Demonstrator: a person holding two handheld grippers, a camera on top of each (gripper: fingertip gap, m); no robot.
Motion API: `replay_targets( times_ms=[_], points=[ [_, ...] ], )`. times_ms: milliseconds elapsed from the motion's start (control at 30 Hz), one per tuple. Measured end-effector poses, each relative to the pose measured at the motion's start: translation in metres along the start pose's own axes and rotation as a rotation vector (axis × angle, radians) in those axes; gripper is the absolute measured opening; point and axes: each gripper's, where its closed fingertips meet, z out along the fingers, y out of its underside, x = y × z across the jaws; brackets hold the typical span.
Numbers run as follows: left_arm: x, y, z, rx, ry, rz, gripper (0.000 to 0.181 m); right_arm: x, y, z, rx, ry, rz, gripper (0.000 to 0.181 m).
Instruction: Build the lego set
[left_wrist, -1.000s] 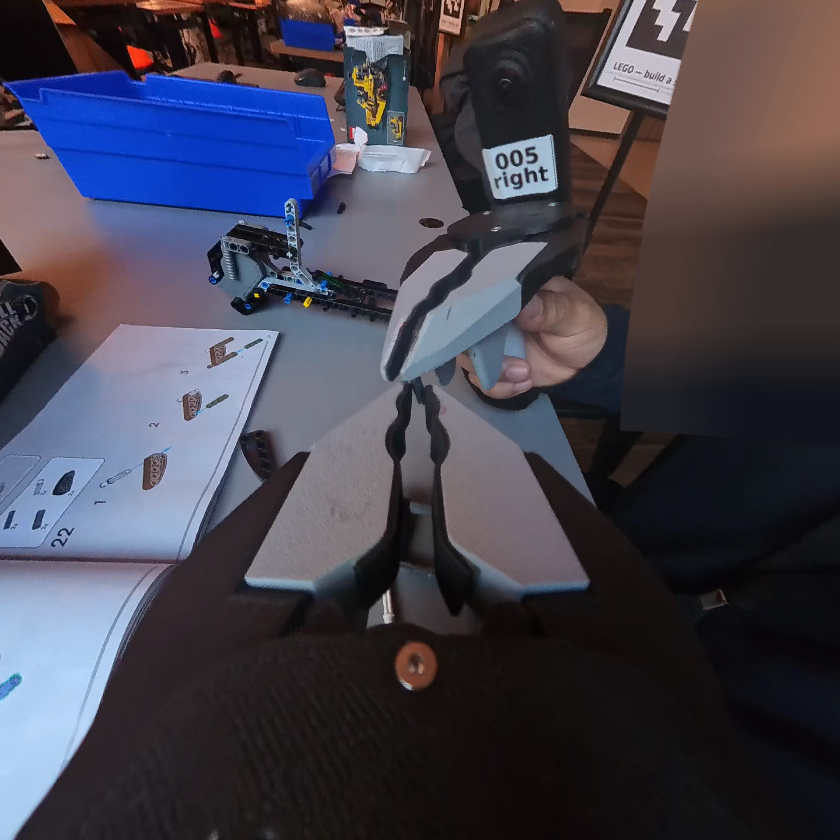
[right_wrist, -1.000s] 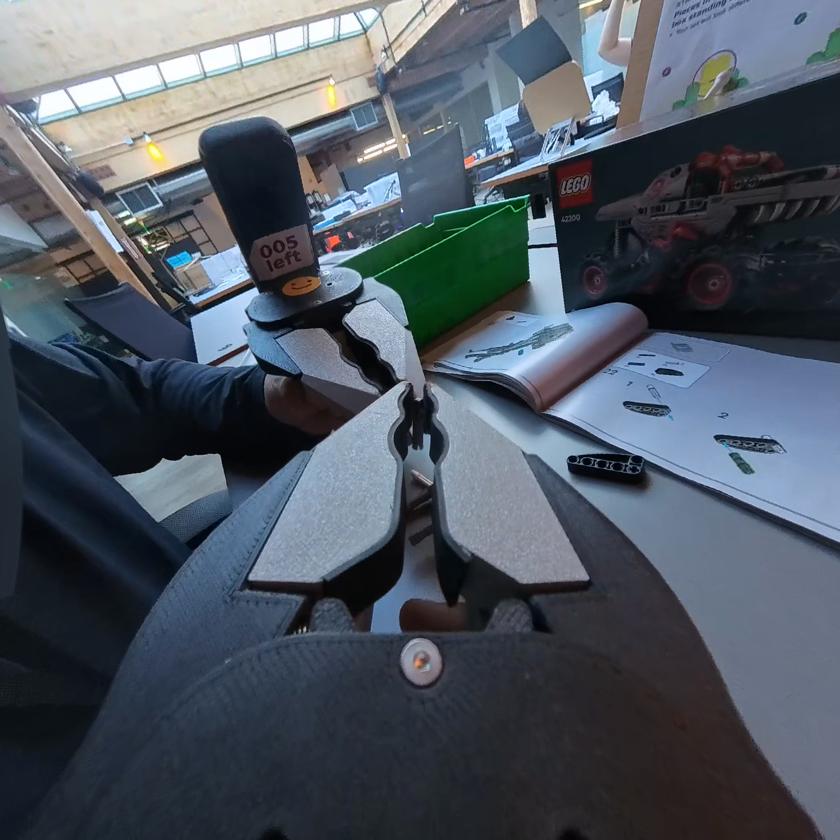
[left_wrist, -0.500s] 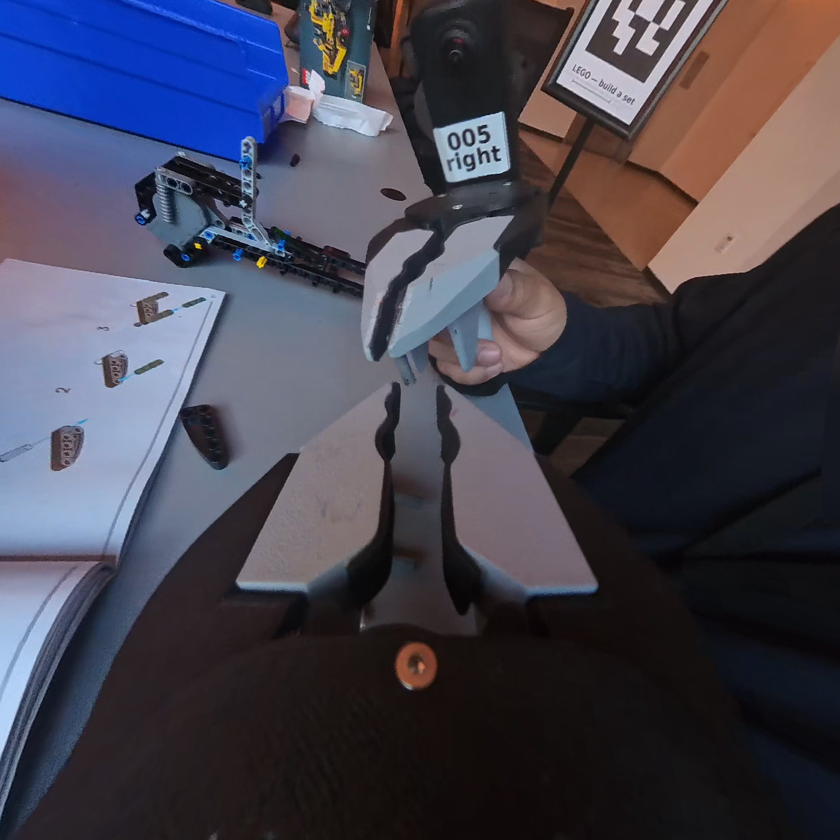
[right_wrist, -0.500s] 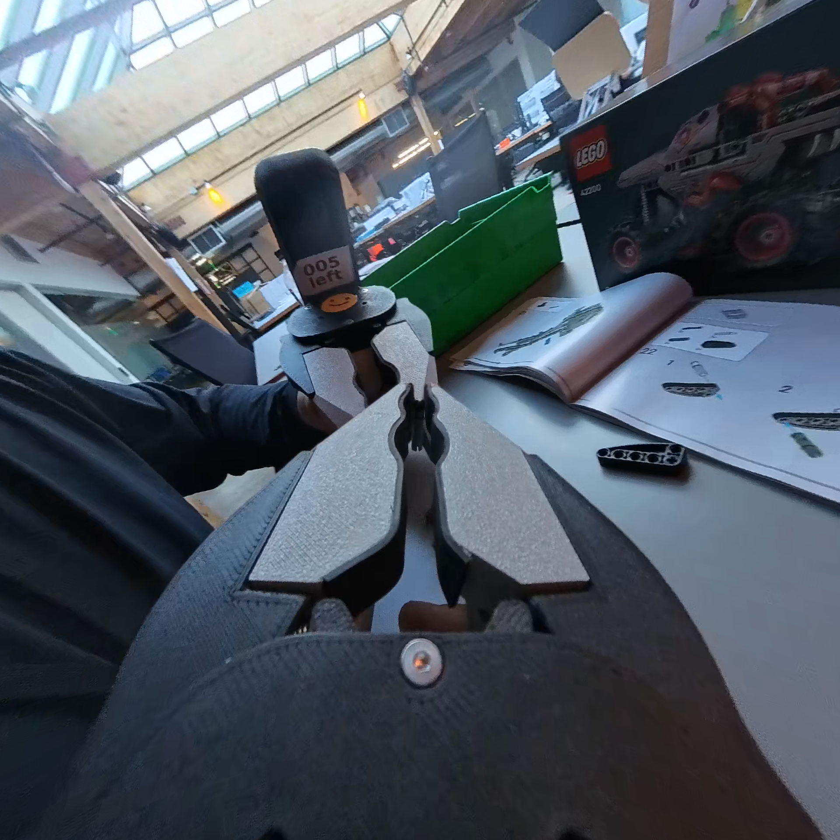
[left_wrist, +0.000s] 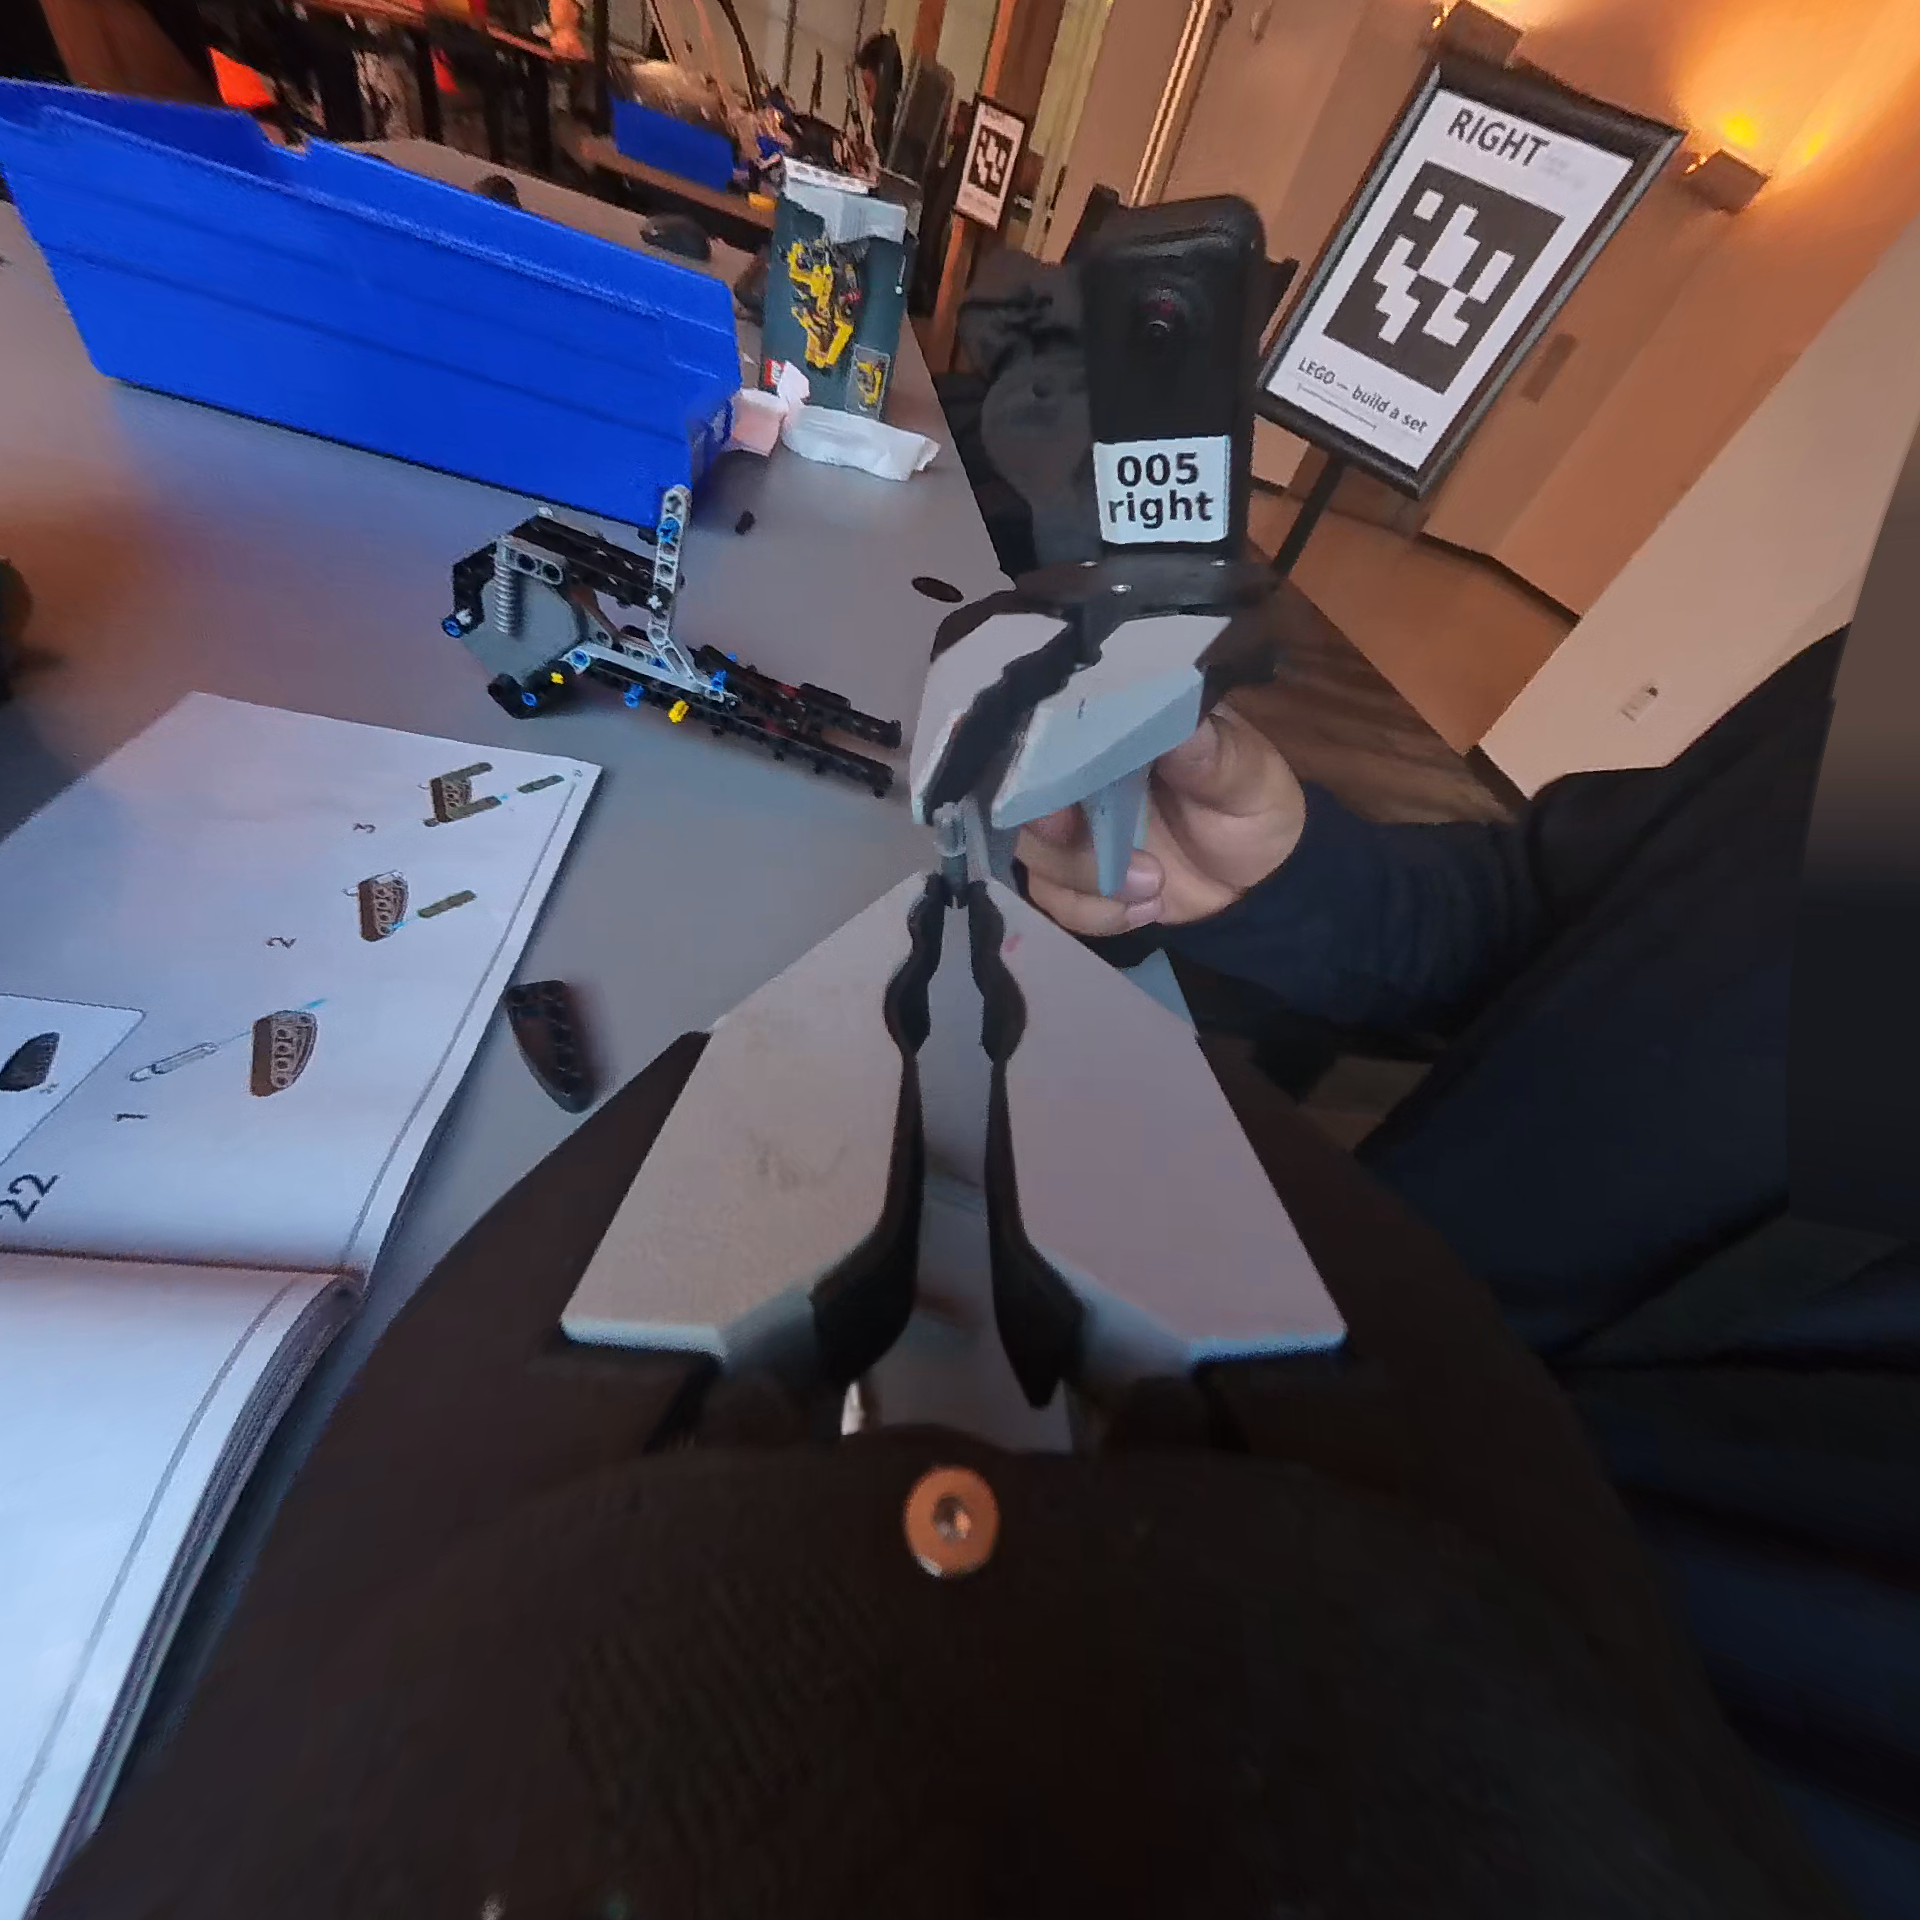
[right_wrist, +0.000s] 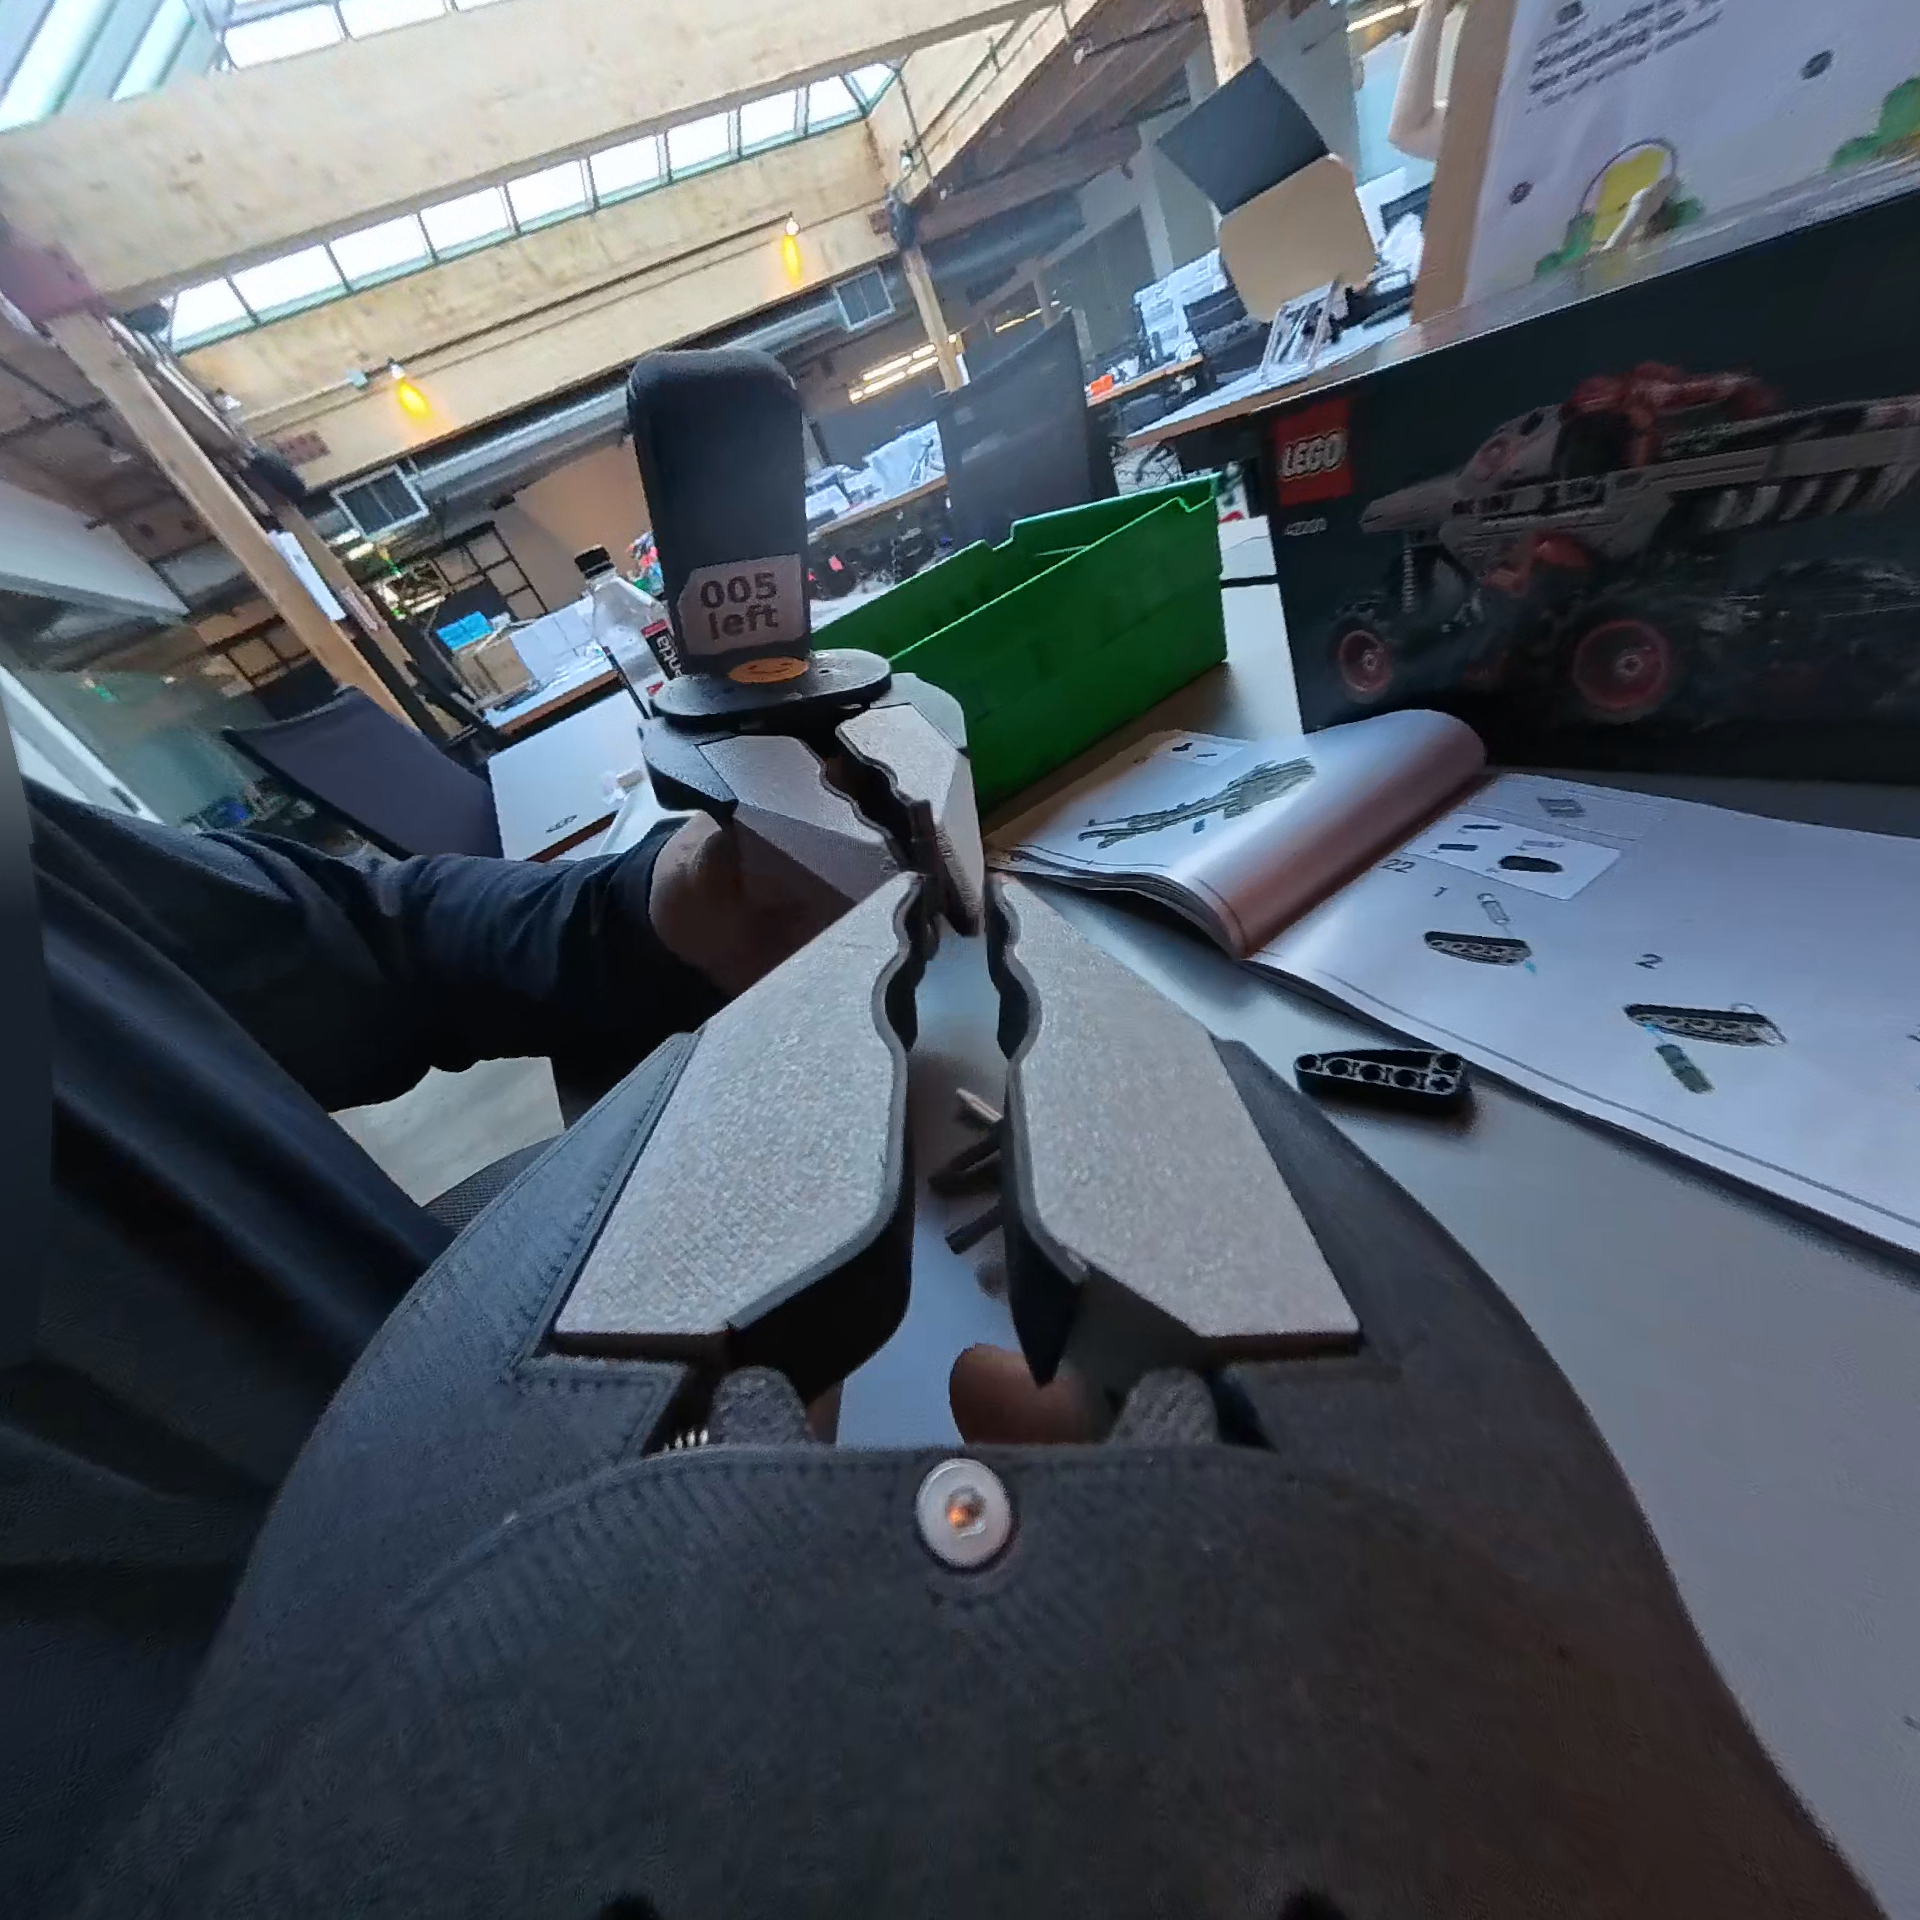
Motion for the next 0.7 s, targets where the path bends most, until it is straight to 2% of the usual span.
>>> replay_targets(
  times_ms=[233, 600, 700],
  points=[
    [0.001, 0.009, 0.006, -0.056, -0.029, 0.038, 0.001, 0.000, 0.006, 0.005, -0.027, 0.010, -0.028, 0.007],
    [-0.002, 0.023, 0.009, -0.122, -0.012, -0.029, 0.001, 0.002, 0.020, 0.010, -0.090, 0.027, -0.068, 0.001],
    [-0.012, 0.026, 0.003, -0.152, -0.064, 0.045, 0.008, 0.008, 0.023, 0.002, -0.132, 0.058, -0.097, 0.001]
  ],
)
